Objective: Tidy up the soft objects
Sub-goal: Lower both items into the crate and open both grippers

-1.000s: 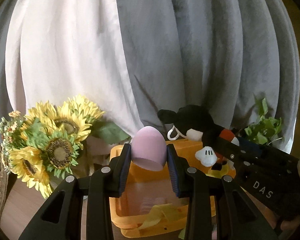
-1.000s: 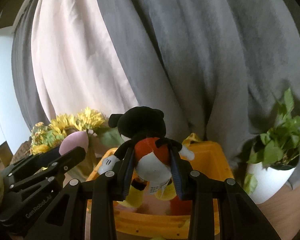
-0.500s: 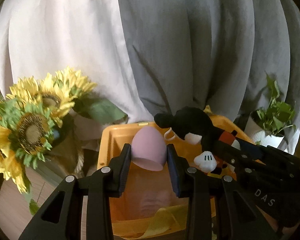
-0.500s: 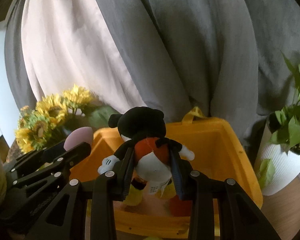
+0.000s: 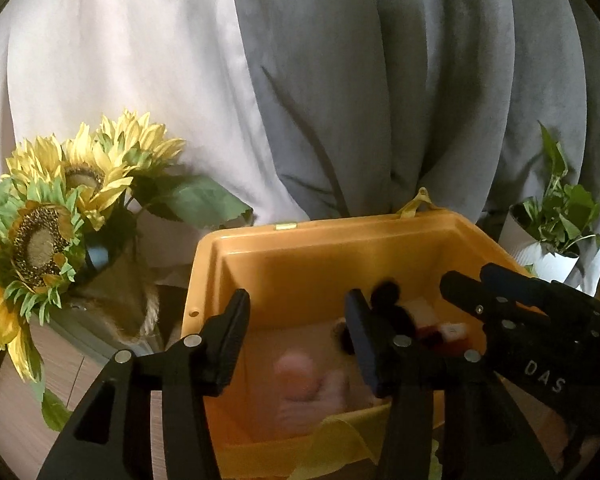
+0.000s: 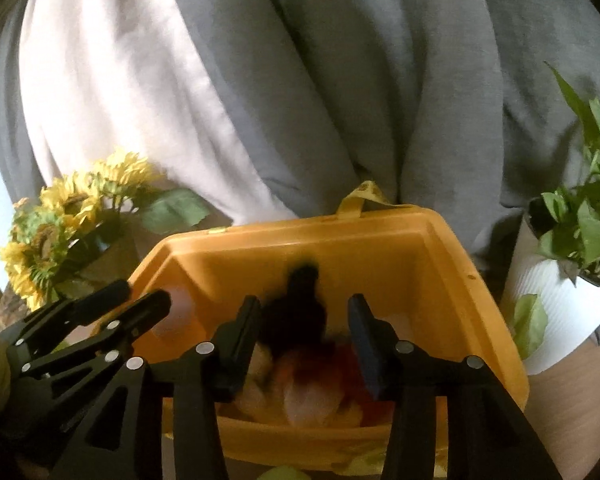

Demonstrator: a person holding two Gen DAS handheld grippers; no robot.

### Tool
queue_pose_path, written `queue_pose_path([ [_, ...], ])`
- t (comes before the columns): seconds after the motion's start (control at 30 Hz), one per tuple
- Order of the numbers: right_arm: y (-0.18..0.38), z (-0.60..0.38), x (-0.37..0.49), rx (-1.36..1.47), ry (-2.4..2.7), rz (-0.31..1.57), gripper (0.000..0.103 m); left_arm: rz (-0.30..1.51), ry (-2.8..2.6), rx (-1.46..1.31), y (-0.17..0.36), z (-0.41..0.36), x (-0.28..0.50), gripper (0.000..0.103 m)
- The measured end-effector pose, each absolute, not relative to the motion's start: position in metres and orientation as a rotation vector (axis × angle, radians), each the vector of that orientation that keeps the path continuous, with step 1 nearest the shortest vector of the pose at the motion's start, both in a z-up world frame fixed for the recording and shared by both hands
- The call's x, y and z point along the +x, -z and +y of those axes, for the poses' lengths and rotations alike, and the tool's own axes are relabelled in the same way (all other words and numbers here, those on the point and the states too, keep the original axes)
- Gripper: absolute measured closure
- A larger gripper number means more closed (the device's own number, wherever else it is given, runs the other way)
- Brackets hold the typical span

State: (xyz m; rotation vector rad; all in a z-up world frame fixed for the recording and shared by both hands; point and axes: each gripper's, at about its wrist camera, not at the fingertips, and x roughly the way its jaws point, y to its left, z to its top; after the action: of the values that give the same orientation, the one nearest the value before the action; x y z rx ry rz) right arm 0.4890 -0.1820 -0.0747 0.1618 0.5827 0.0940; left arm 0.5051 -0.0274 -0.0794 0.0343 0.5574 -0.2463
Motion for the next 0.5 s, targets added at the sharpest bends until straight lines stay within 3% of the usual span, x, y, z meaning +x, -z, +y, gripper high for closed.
queue_pose_path([
  [0.5,0.046,-0.188,0.459,0.178,-0.044,0.526,0.052,0.499,0.24,0.022,0.05,-0.021,0.466,0.051],
])
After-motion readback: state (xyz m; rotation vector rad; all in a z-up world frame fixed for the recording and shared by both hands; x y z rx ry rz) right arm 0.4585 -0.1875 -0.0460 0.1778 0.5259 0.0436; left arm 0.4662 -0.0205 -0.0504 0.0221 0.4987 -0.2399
